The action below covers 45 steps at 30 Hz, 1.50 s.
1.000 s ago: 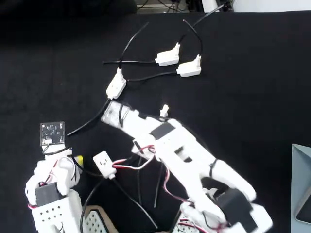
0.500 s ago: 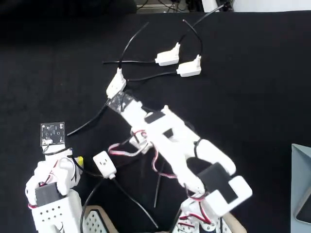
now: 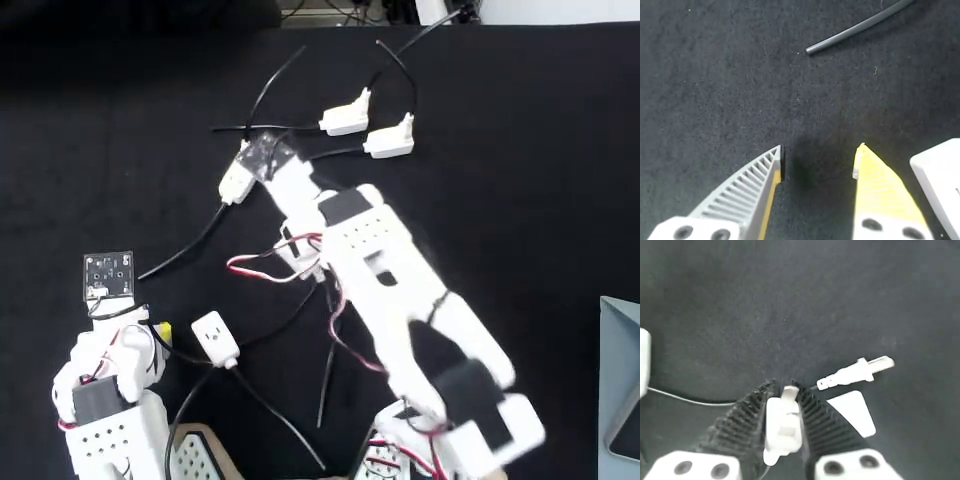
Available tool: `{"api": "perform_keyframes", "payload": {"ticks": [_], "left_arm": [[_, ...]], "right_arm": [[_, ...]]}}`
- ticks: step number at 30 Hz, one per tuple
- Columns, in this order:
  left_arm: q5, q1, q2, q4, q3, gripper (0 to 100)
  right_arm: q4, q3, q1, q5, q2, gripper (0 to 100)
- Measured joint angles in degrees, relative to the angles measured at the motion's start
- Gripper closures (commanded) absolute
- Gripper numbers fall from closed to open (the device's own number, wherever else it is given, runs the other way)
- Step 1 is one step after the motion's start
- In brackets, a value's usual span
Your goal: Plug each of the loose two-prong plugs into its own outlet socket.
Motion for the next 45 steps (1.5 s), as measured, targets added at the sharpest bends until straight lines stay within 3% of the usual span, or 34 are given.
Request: {"api": "perform_keyframes", "payload": {"ticks": [6,13,18,26,31,34,40,45], "left_arm": [[0.00,0.00,0.00,0.00,0.00,76],[0.00,0.00,0.00,0.00,0.00,76],[0.00,0.00,0.00,0.00,0.00,76],[0.00,0.00,0.00,0.00,0.00,76],[0.00,-0.53,0.00,0.00,0.00,76],[0.00,-0.53,0.00,0.00,0.00,76],[0.00,-0.53,0.00,0.00,0.00,76],[0.00,-0.53,0.00,0.00,0.00,76]], "right_arm": [[2.90,0.00,4.13,-14.07,-4.75,98.5],[2.90,0.00,21.71,-32.26,-4.75,98.5],[2.90,1.05,32.18,-36.84,-4.84,98.5],[3.25,6.33,40.88,-35.08,-4.84,97.2],[6.86,6.33,42.55,-32.70,-4.84,81.5],[8.79,6.33,42.81,-30.86,-5.19,79.0],[9.49,6.33,42.81,-23.56,-13.63,79.0],[10.81,7.91,42.73,-12.57,-26.46,79.0]]}}
